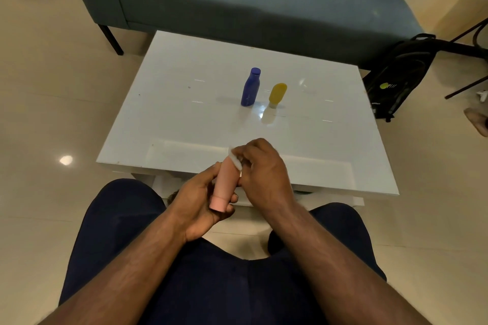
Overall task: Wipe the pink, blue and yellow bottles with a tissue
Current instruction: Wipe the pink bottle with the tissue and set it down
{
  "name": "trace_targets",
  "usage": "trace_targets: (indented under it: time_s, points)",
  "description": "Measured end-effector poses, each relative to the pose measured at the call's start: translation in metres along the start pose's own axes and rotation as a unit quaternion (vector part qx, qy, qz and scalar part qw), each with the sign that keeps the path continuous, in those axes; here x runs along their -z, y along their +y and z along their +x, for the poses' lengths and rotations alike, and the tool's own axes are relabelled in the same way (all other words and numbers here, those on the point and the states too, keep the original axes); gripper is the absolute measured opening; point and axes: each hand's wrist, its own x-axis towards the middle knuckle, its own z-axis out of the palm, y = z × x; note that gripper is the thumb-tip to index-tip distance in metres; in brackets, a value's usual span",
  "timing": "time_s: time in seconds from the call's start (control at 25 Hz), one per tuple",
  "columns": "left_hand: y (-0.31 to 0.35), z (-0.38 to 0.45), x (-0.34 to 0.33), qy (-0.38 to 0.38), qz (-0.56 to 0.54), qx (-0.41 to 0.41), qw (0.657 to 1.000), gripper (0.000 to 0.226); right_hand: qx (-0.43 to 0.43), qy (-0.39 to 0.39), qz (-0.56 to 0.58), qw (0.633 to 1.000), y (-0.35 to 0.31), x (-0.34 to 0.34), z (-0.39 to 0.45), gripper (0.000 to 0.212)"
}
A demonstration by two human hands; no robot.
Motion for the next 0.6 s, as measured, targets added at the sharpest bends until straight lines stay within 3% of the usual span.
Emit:
trace_targets:
  time_s: [0.16, 0.32, 0.52, 0.6]
  points:
    - [-0.002, 0.003, 0.006, -0.02, 0.023, -0.033, 0.999, 0.036, 0.038, -0.04, 0.006, 0.998, -0.011, 0.001, -0.02, 0.023]
    - [-0.003, 0.005, 0.002, 0.016, 0.05, -0.08, 0.995, 0.05, -0.033, -0.012, -0.023, 0.999, 0.005, 0.012, 0.001, 0.021]
    - [-0.002, 0.004, 0.003, 0.034, 0.063, -0.1, 0.992, 0.052, 0.005, -0.091, -0.043, 0.995, -0.012, 0.008, -0.018, 0.026]
    - [-0.001, 0.002, 0.001, 0.027, 0.066, -0.081, 0.994, 0.058, -0.029, -0.047, -0.031, 0.998, -0.001, 0.009, -0.002, 0.02]
